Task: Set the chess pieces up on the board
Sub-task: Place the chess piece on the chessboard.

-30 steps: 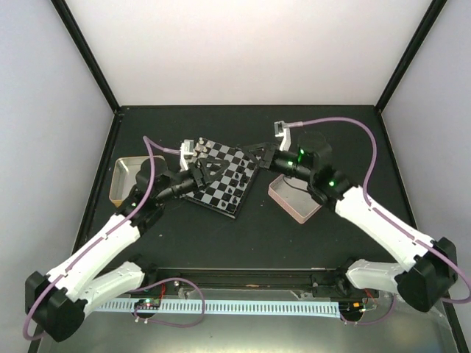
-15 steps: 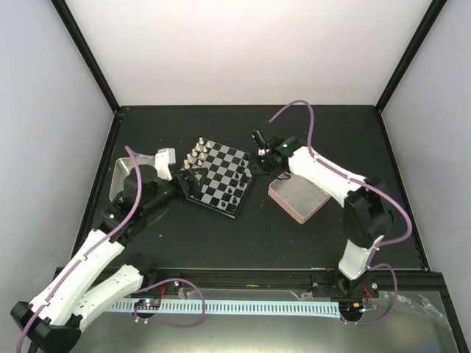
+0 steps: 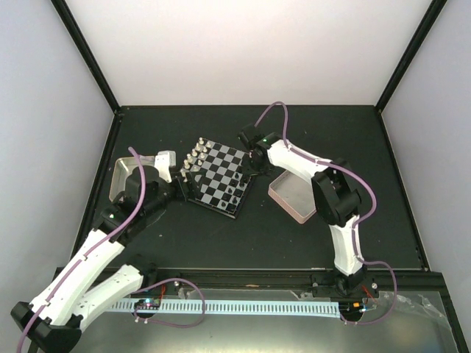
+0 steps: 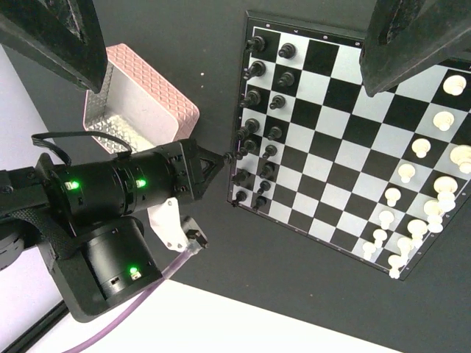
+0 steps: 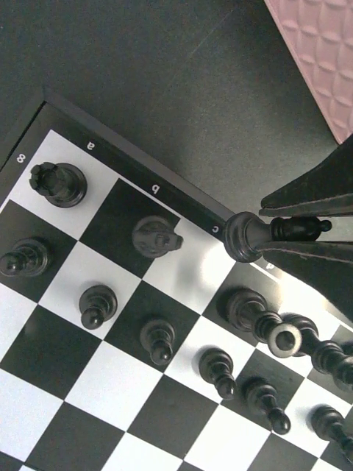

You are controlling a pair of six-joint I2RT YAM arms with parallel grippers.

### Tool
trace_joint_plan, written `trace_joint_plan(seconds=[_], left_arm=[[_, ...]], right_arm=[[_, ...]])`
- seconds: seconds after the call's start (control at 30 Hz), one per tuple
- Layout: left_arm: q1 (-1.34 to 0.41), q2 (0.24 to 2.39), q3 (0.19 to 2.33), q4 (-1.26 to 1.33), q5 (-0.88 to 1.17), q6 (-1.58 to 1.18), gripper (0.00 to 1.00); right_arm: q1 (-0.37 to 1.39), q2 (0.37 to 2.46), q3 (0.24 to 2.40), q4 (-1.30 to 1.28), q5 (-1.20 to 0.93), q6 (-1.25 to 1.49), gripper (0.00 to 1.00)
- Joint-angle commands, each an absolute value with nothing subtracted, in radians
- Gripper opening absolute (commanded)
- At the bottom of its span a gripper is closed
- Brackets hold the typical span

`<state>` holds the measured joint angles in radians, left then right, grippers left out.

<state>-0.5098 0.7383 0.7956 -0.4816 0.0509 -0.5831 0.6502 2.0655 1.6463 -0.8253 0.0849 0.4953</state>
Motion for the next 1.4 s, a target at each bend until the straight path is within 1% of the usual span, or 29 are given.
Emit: trace_joint_plan(seconds=[0.0, 0.37, 0.7, 1.0, 1.37], left_arm=[[-0.501, 0.721, 0.835, -0.499, 0.031, -0.563, 0.96], [-0.500, 0.723, 0.833, -0.500, 0.029, -0.567, 0.96], [-0.500, 0.721, 0.834, -0.501, 0.027, -0.567, 0.96], [-0.498, 0.723, 0.828, -0.501, 0.033, -0.569, 0.96], [-0.499, 0.732, 0.823, -0.492, 0.042, -0.572, 0.97]], right_arm=[[0.648, 2.087, 1.684, -0.830, 0.127, 0.492, 0.01], [0.648, 2.155, 1.737, -0.813, 0.126, 0.496, 0.01], [0.647, 2.195, 1.788, -0.836, 0.180, 0.504, 0.01], [0.649, 2.156, 1.789, -0.866, 0.112, 0.472, 0.01], [0.650, 2.156, 1.826, -0.938, 0.054, 0.429, 0.08]])
